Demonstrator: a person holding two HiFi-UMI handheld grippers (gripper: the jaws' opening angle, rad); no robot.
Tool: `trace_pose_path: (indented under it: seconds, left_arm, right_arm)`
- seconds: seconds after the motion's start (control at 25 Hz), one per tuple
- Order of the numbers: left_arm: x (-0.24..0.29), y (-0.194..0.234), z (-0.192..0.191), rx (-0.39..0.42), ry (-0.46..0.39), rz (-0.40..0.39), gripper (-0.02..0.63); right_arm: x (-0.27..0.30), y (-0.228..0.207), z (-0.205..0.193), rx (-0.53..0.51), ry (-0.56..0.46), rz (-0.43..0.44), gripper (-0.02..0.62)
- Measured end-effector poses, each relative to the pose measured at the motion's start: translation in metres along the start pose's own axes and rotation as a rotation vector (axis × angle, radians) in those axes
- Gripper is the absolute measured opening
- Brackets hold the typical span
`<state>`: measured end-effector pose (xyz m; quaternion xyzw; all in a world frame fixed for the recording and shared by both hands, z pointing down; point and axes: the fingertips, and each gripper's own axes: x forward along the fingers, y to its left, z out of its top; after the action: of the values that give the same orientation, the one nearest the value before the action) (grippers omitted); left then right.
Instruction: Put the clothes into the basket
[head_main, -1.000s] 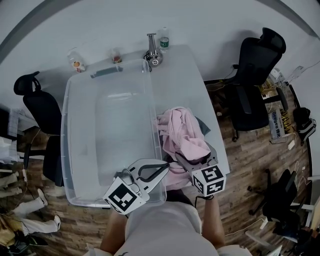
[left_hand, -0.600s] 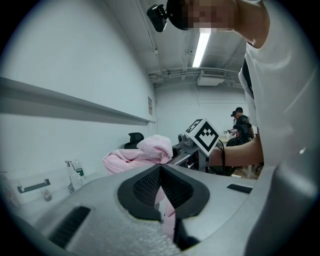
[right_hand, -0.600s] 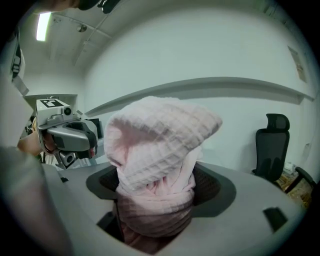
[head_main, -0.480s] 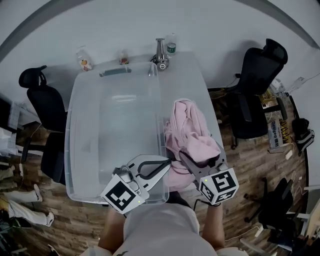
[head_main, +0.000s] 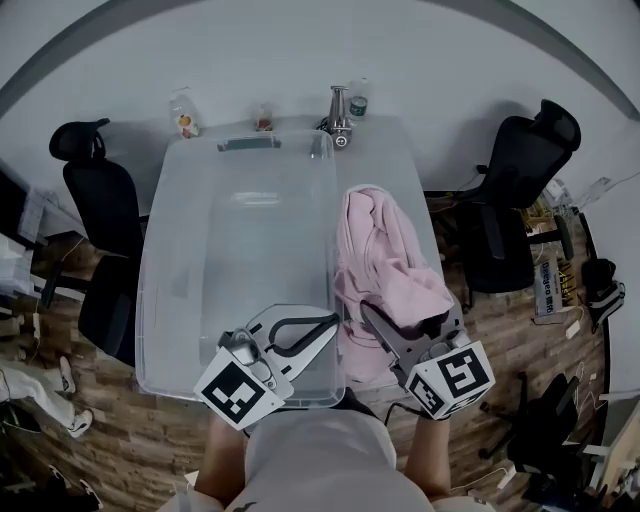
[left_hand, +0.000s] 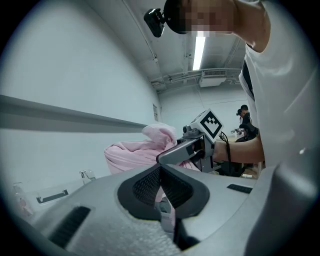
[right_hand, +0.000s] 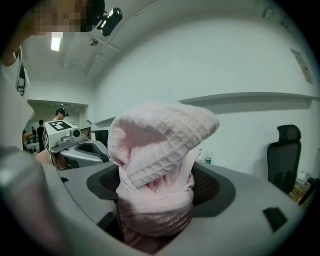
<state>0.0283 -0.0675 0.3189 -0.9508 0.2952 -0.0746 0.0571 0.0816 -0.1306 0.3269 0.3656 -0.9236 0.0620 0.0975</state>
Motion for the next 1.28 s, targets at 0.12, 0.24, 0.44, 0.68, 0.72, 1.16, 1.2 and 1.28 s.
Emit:
trace_pose_path:
  seconds: [0.12,0.24,0.44,0.68,0.72,1.16,1.2,1.28]
  left_arm:
    - [-0.005,0.004,0.008,0.023,-0.013,0.024,0.006]
    - [-0.015,0.010,0.013,0.035,-0.018,0.054,0.006]
    - [-0.040,0.022,0.014,0.036,-0.020,0.118,0.006]
    - [-0.065,0.028,0.015,0.033,-0.005,0.194,0.006]
    - [-0.071,0.029,0.014,0.033,-0.003,0.209,0.006]
    - [-0.138,0.038,-0.003,-0.009,0.047,0.394,0.006]
    - [-0.143,0.038,-0.005,-0.015,0.051,0.409,0.006]
    - [-0.153,0.038,-0.009,-0.027,0.059,0.437,0.006]
  right_arm:
    - [0.001,0.008,0.015,-0.011,-0.023,0.034,0.391]
    - [0.005,0.019,0.028,-0.028,-0.039,0.070,0.390]
    - [0.021,0.047,0.042,-0.051,-0.053,0.146,0.390]
    - [0.037,0.075,0.044,-0.074,-0.036,0.227,0.390]
    - [0.041,0.080,0.043,-0.079,-0.032,0.242,0.390]
    - [0.088,0.147,0.017,-0.109,0.052,0.429,0.388]
    - [0.091,0.153,0.014,-0.107,0.061,0.446,0.388]
    - [0.098,0.164,0.006,-0.099,0.081,0.476,0.388]
